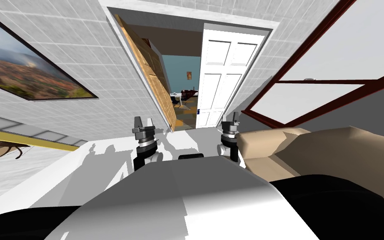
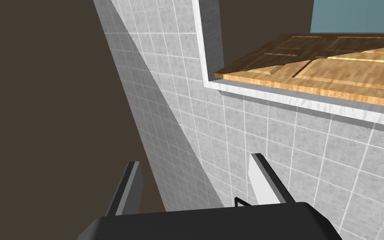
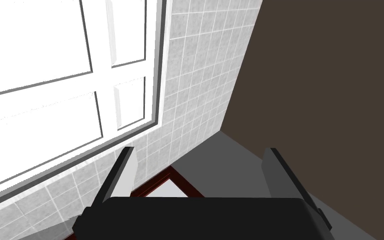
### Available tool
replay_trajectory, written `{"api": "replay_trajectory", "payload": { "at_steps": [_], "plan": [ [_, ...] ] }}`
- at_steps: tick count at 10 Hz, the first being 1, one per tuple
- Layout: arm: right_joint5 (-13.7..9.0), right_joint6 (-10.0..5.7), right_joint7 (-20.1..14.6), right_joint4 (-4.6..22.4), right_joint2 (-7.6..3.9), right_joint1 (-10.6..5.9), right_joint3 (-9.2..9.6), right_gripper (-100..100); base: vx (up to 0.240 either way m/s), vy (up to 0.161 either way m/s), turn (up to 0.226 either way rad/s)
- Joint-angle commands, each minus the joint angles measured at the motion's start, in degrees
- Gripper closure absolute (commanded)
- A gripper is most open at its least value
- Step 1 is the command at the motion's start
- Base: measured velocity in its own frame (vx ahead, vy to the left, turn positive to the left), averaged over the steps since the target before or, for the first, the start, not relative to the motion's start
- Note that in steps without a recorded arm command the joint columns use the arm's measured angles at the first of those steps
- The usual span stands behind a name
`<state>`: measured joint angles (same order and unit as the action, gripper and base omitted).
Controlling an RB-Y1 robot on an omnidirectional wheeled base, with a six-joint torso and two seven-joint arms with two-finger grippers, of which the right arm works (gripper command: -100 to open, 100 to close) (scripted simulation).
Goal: Push the door open
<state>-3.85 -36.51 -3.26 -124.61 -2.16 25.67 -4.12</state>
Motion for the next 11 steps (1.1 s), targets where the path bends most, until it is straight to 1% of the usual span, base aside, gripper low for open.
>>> {"api": "replay_trajectory", "payload": {
  "at_steps": [1, 5, 11],
  "plan": [
    [0.6, -0.73, -0.3, 2.6, -0.18, -0.77, 0.13, -100, 0.084, 0.003, -0.001],
    [1.9, -1.59, -1.4, 8.7, -1.0, -3.03, -0.2, -100, 0.099, 0.006, -0.002],
    [4.1, -3.05, -3.1, 19.1, -2.2, -6.88, -0.77, -100, 0.099, 0.002, -0.002]
  ]
}}
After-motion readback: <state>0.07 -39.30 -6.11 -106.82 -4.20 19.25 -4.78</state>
